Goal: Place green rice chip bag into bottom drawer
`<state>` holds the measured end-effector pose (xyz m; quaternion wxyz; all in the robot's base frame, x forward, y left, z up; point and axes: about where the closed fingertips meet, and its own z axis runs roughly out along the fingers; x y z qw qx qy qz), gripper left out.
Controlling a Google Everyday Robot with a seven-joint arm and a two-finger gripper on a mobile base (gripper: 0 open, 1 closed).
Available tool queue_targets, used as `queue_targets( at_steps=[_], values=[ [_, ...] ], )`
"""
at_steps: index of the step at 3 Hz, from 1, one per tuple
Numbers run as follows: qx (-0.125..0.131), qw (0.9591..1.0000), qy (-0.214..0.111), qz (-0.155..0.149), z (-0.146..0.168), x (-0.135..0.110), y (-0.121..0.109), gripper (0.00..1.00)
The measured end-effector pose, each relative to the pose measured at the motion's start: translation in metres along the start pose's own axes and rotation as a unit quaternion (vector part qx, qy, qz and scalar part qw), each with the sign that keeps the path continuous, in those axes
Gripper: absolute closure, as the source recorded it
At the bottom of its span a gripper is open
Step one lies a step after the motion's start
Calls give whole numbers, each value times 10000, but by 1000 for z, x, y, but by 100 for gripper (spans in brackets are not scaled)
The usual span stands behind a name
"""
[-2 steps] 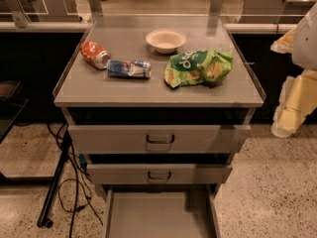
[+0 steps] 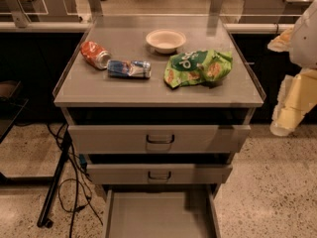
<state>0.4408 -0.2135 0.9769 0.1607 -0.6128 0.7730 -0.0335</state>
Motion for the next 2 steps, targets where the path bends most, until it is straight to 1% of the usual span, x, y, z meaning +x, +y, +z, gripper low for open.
queue_targets(
  at_steps=[1, 2],
  values=[
    [31, 9981, -552, -280, 5, -18, -28, 0],
    [192, 9949, -920, -375, 9, -31, -56, 0]
  ],
)
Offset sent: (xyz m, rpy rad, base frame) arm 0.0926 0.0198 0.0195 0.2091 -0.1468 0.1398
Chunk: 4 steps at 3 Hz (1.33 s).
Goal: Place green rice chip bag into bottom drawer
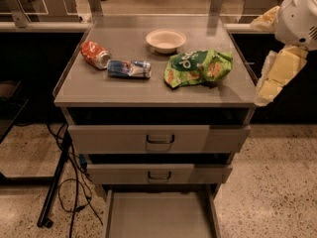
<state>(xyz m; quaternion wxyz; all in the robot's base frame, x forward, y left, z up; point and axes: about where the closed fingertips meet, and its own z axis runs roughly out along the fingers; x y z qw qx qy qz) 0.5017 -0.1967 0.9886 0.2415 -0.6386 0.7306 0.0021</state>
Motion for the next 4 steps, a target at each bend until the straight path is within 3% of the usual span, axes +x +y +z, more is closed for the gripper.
queue_targets(
  at_steps=[2, 3, 4],
  values=[
    [128, 9998, 98, -120, 6, 0, -7, 0],
    [370, 9988, 251, -207, 19, 3, -25, 0],
    [601, 9977, 264, -135, 38, 10, -60, 0]
  ],
)
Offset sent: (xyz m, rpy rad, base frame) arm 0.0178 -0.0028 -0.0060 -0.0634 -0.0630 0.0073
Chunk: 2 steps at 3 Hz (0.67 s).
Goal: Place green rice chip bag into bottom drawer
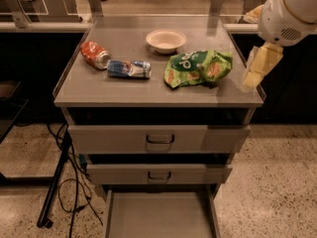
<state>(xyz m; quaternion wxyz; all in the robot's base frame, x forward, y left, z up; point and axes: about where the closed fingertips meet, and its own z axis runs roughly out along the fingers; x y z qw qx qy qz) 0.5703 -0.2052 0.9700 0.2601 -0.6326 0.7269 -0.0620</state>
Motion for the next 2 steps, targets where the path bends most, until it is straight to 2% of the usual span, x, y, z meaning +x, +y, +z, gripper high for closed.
queue_targets(
  at_steps=[1, 2],
  values=[
    [126, 9999, -90, 36, 13, 0, -24, 0],
    [112, 9993, -350, -13, 28, -11, -41, 0]
  ],
)
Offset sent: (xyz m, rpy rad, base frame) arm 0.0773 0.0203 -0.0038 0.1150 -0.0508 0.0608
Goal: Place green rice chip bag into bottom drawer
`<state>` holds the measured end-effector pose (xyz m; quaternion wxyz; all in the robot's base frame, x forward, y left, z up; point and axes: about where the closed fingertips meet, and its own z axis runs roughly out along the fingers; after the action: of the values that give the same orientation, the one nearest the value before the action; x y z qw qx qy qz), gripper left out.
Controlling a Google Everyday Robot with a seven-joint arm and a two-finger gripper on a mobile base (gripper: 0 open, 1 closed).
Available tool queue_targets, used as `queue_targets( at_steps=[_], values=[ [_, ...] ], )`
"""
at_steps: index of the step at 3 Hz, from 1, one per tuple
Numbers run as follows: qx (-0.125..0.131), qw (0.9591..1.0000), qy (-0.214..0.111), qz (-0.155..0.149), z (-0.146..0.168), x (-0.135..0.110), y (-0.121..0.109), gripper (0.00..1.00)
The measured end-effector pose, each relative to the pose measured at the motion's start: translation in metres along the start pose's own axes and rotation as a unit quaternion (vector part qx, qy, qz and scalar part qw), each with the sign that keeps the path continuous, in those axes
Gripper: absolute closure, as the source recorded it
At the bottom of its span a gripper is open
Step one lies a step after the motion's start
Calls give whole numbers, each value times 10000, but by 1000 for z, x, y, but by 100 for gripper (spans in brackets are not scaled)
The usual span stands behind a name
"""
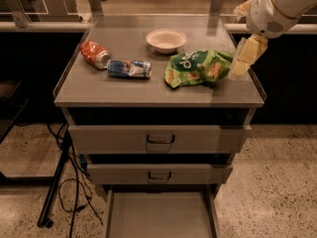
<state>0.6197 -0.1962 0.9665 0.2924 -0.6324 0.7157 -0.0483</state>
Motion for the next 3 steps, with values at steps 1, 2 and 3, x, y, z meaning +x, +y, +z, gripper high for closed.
queue_targets(
  at_steps=[1, 2, 3],
  values=[
    [-12, 10000, -27, -33, 3, -3, 0, 0],
    [-67, 9998, -90, -153, 10, -11, 2, 0],
    [-301, 9989, -187, -291, 43, -25, 4, 0]
  ],
)
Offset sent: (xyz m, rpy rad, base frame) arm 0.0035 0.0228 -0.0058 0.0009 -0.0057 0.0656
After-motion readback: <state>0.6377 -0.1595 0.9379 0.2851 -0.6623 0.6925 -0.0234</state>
